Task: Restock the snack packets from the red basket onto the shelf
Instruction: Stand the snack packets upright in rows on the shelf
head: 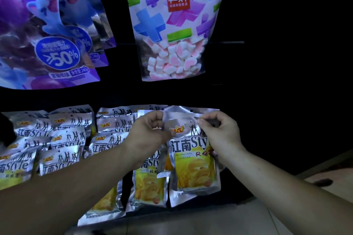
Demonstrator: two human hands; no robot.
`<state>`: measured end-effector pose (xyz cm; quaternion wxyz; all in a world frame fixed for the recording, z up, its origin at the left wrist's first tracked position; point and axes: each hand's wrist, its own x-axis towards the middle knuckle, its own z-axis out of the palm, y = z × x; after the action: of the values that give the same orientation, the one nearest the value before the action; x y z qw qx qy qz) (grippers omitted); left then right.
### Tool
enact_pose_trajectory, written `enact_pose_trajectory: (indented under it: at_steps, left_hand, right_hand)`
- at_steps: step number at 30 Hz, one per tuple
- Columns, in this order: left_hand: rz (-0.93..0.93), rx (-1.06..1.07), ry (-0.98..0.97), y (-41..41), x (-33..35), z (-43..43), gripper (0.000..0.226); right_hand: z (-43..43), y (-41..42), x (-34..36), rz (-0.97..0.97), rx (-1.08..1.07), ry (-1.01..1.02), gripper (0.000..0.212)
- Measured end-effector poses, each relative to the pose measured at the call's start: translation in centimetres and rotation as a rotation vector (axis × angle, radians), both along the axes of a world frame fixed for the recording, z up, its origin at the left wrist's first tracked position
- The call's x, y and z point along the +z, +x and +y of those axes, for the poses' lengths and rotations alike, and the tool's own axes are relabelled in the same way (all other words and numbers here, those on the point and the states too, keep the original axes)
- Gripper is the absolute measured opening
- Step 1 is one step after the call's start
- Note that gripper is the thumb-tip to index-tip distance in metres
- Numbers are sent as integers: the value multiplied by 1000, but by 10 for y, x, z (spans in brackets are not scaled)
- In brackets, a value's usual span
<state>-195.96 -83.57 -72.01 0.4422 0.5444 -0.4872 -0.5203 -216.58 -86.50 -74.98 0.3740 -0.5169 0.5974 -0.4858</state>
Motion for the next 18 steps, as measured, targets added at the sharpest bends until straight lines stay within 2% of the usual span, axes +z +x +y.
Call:
enact_pose_trajectory:
  at_steps: [3,6,10,12,15,18]
  left_hand:
    - [-25,58,-10,-3,-2,-3,24]
    - [-36,73,-33,-3,-1,-5,26]
    - [-92,59,-11,-4,-1,-4,39]
    - [-94,71,3,-4,1,-5,45]
    - [-166,124,-35,0,2,-11,35]
    - [-206,198,0,12,-2,-16,39]
  right_hand:
    - [0,-3,0,-6,8,7,19]
    - [-3,-7,0,19,39,-1,34]
    - [-4,-10,-5,46,61,-17,39]
    - [-7,-12,-8,70,74,-38,39]
    - [-10,-19,-15,135,79,-50,31]
    - [-13,-41,-30,247,6,83,18]
